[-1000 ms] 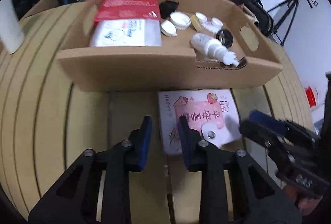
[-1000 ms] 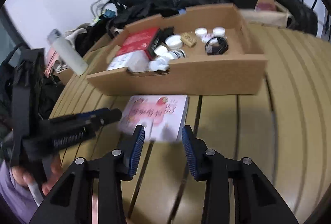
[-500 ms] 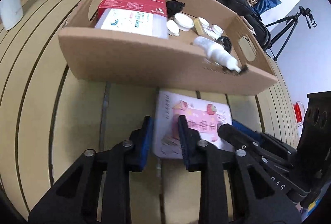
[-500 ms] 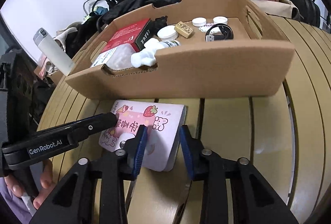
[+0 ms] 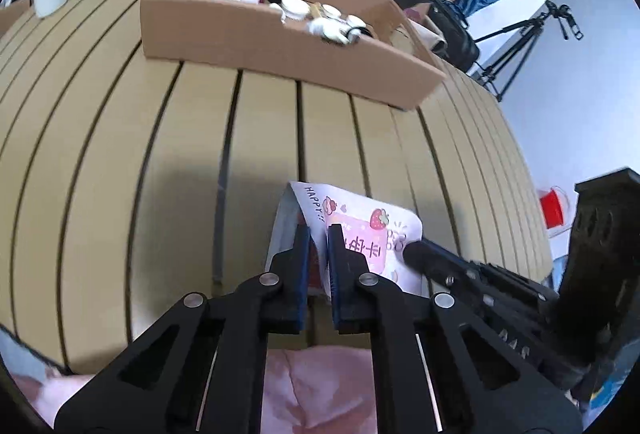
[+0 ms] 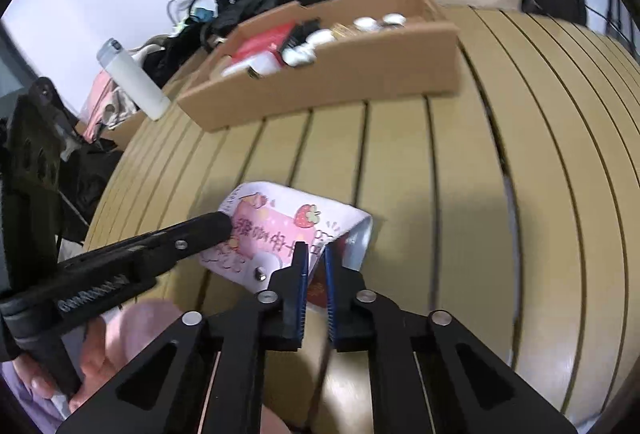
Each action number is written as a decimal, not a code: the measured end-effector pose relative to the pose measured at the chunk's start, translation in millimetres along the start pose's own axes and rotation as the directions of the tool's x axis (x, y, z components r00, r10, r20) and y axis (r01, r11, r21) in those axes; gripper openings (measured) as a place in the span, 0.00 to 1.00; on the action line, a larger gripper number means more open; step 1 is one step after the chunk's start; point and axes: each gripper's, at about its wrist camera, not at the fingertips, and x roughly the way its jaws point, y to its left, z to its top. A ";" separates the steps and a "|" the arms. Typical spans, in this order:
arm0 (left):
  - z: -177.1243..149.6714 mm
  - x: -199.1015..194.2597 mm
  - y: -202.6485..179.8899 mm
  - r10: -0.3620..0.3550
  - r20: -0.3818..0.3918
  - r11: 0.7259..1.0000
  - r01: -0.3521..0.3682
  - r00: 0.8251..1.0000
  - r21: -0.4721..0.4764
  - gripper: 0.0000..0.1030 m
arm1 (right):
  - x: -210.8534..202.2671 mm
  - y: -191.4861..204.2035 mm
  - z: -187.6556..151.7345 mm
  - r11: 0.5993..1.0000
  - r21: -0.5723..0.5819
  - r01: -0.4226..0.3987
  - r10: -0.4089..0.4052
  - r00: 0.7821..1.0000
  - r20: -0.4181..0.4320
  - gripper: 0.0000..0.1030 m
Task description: Organize objects
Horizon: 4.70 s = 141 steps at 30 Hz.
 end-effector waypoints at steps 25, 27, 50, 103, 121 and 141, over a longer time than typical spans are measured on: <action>9.4 25.3 -21.1 -0.012 -0.088 0.994 0.021 0.996 0.106 0.08 | -0.2 -47.7 -4.6 0.991 0.113 -0.074 0.071 0.997 0.025 0.14; 23.0 7.6 -34.8 -0.031 -0.044 0.989 0.037 0.999 0.145 0.06 | -9.3 -44.9 0.7 0.991 0.112 -0.072 0.066 0.996 0.056 0.14; 217.1 123.7 -10.9 0.051 -0.162 0.999 -0.050 0.985 0.013 0.31 | 81.2 -30.9 213.5 0.979 -0.094 0.179 -0.189 0.975 -0.114 0.17; -172.9 -347.8 -29.6 0.336 0.482 0.893 -0.436 0.809 0.110 1.00 | -264.6 136.6 -153.7 0.967 -0.170 0.188 -0.147 0.962 0.228 0.80; -177.1 -343.6 -22.4 0.319 0.455 0.909 -0.404 0.832 0.101 1.00 | -273.6 137.3 -159.0 0.959 -0.149 0.241 -0.194 0.941 0.276 0.80; -175.4 -340.2 -18.0 0.314 0.433 0.911 -0.397 0.845 0.113 1.00 | -268.6 138.7 -157.9 0.958 -0.160 0.236 -0.188 0.945 0.267 0.80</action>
